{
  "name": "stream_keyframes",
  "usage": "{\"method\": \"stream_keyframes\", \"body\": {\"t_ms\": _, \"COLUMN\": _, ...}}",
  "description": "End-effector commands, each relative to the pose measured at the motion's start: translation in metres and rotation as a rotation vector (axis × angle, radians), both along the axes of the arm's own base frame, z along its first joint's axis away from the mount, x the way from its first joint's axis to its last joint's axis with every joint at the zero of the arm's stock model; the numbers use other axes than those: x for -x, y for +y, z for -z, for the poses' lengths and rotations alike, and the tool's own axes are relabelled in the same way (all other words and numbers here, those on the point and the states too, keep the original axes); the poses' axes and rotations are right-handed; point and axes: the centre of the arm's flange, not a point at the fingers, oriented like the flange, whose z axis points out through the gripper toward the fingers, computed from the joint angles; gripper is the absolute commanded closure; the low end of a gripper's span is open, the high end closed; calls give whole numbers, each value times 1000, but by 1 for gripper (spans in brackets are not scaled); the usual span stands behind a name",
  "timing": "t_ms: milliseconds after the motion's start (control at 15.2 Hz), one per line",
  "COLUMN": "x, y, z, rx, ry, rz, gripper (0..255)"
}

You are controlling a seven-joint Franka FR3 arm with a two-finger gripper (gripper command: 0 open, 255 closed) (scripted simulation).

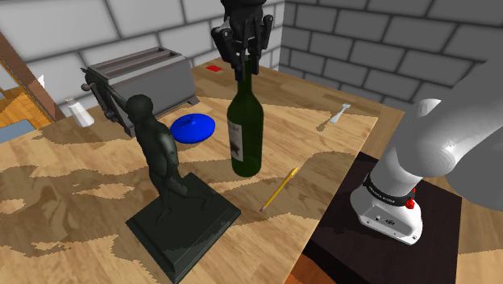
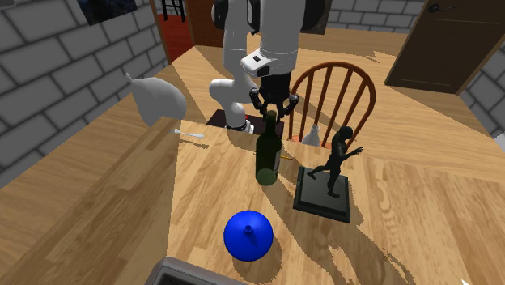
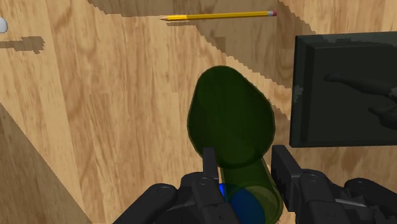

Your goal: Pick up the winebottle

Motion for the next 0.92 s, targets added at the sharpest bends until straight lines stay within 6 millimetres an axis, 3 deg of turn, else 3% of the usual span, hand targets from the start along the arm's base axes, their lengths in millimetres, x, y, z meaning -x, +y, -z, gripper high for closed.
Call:
{"method": "stream_keyframes", "body": {"t_ms": 0, "x": 0, "y": 0, "z": 1, "rx": 0, "ry": 1, "rz": 0, "gripper": 255}}
{"method": "stream_keyframes", "body": {"t_ms": 462, "x": 0, "y": 0, "z": 0, "rx": 0, "ry": 1, "rz": 0, "gripper": 255}}
{"method": "stream_keyframes", "body": {"t_ms": 858, "x": 0, "y": 0, "z": -31, "rx": 0, "ry": 1, "rz": 0, "gripper": 255}}
